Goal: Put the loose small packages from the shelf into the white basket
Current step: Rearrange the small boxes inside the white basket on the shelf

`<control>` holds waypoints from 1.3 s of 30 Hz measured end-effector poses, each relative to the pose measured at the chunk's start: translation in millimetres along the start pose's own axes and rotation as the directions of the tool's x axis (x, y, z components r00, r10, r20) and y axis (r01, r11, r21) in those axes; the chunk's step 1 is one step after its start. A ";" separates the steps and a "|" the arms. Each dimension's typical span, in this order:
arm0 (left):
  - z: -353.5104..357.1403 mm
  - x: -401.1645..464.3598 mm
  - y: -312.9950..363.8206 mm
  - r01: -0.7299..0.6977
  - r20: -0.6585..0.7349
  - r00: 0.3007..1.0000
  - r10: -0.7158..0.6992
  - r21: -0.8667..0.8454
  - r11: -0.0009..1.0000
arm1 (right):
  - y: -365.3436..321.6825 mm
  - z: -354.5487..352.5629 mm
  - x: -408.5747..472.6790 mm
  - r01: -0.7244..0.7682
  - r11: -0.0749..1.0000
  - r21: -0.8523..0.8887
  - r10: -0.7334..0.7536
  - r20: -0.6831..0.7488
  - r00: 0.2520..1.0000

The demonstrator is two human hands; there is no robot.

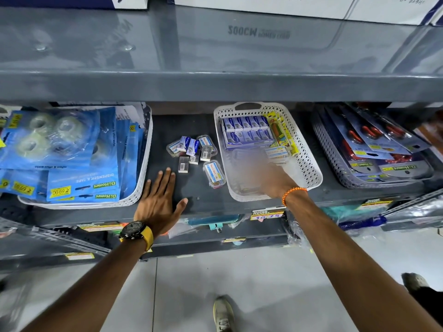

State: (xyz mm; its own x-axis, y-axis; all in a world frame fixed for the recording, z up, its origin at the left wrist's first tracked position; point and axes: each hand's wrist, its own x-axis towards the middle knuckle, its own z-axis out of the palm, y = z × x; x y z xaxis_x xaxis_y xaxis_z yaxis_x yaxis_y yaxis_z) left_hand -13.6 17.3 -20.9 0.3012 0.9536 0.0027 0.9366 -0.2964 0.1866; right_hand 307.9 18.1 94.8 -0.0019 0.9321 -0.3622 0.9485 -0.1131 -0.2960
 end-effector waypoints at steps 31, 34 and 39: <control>-0.4 -0.2 1.2 -0.006 -0.016 1.000 0.006 0.002 1.000 | -123.5 42.3 33.3 -0.061 0.827 -0.558 -0.147 -0.321 0.936; 0.2 0.2 0.5 -0.003 -0.018 1.000 0.003 -0.003 1.000 | -125.8 42.5 36.0 -0.083 0.843 -0.531 -0.131 -0.353 0.926; 1.4 0.3 -0.9 -0.008 -0.021 1.000 0.007 -0.011 1.000 | -123.4 45.7 37.6 -0.054 0.902 -0.429 -0.144 -0.414 0.899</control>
State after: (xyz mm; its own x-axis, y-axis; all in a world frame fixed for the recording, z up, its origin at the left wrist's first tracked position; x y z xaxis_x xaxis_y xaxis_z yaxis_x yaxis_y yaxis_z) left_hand -14.1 17.8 -22.4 0.3042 0.9523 0.0249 0.9324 -0.3030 0.1972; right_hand 176.4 51.4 77.4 -0.0066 0.9965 0.0831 0.9912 -0.0045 0.1322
